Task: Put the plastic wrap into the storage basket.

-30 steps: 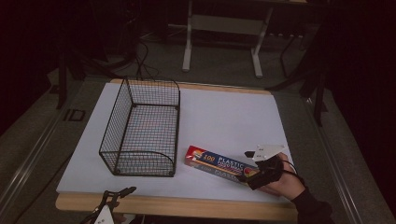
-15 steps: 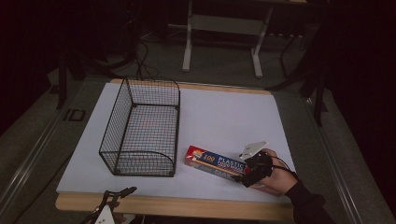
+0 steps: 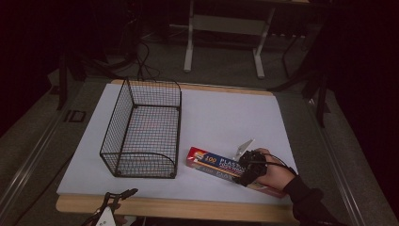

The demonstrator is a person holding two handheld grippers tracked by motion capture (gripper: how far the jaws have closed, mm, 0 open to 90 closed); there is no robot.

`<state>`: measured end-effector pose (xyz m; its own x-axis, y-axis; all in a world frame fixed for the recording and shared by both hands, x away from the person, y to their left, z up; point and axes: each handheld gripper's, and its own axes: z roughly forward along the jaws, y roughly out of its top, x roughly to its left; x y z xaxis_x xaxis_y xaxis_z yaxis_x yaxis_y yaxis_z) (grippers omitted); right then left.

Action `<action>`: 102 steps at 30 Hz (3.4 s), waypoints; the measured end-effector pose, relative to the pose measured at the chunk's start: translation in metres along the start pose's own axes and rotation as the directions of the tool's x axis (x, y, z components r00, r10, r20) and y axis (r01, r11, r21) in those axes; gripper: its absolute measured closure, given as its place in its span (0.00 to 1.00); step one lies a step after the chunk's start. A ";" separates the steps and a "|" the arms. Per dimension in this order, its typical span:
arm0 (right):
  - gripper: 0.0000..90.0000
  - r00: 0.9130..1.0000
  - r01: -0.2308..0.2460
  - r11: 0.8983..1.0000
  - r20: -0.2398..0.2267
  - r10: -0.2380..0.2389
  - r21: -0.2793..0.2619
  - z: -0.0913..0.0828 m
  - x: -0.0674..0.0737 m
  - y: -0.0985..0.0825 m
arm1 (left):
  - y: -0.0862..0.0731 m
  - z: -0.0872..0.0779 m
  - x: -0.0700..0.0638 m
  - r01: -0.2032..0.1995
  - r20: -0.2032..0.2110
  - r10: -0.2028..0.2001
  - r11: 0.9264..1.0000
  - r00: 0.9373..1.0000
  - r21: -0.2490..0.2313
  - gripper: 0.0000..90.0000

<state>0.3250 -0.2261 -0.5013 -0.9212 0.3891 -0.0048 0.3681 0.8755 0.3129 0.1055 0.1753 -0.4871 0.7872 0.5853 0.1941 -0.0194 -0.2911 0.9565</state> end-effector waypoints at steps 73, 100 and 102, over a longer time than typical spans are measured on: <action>0.44 0.909 -0.384 0.910 0.109 0.403 -0.156 -0.093 -0.011 0.115 | -0.001 0.001 0.000 -0.002 -0.002 0.002 1.000 1.000 0.010 0.00; 0.44 0.891 -0.391 0.846 0.082 0.447 -0.363 -0.110 0.010 0.264 | 0.000 -0.001 -0.001 0.006 0.014 -0.006 1.000 1.000 -0.001 0.00; 0.44 0.891 -0.384 0.839 0.082 0.446 -0.386 -0.109 0.014 0.272 | 0.000 -0.001 -0.001 0.006 0.017 -0.006 1.000 1.000 -0.003 0.00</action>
<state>0.3983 -0.0141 -0.3130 -0.6469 0.7604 0.0573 0.6138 0.4746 0.6309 0.1040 0.1758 -0.4868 0.7975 0.5745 0.1845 -0.0163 -0.2850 0.9584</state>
